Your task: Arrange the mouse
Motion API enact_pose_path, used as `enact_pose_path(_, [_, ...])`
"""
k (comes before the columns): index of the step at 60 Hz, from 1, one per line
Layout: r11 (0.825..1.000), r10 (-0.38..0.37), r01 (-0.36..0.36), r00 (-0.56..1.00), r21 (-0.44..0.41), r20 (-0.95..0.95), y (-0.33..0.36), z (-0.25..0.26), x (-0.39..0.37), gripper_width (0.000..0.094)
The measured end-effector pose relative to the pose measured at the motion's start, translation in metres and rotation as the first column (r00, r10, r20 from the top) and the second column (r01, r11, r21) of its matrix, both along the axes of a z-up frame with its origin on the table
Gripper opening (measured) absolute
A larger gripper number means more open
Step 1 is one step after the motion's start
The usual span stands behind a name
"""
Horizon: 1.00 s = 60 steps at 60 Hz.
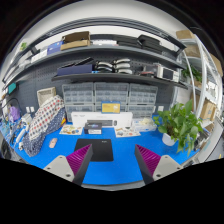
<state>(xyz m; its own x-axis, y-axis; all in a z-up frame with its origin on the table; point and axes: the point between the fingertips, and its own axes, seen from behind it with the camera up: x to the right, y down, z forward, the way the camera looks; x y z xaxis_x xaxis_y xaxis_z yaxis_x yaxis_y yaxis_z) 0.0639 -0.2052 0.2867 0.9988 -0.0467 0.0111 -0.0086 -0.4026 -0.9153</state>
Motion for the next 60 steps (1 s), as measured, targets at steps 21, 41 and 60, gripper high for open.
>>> enact_pose_path(21, [0.998,0.006,-0.005,1.000,-0.063,0.011,0.004,-0.063,-0.030,0.0858])
enact_pose_path(41, [0.974,0.107,-0.118,0.992,-0.195,-0.067,0.018,-0.195,-0.194,0.0848])
enact_pose_path(60, [0.936,0.204,-0.228,0.972,-0.267,-0.116,0.094,-0.269,-0.380,0.0844])
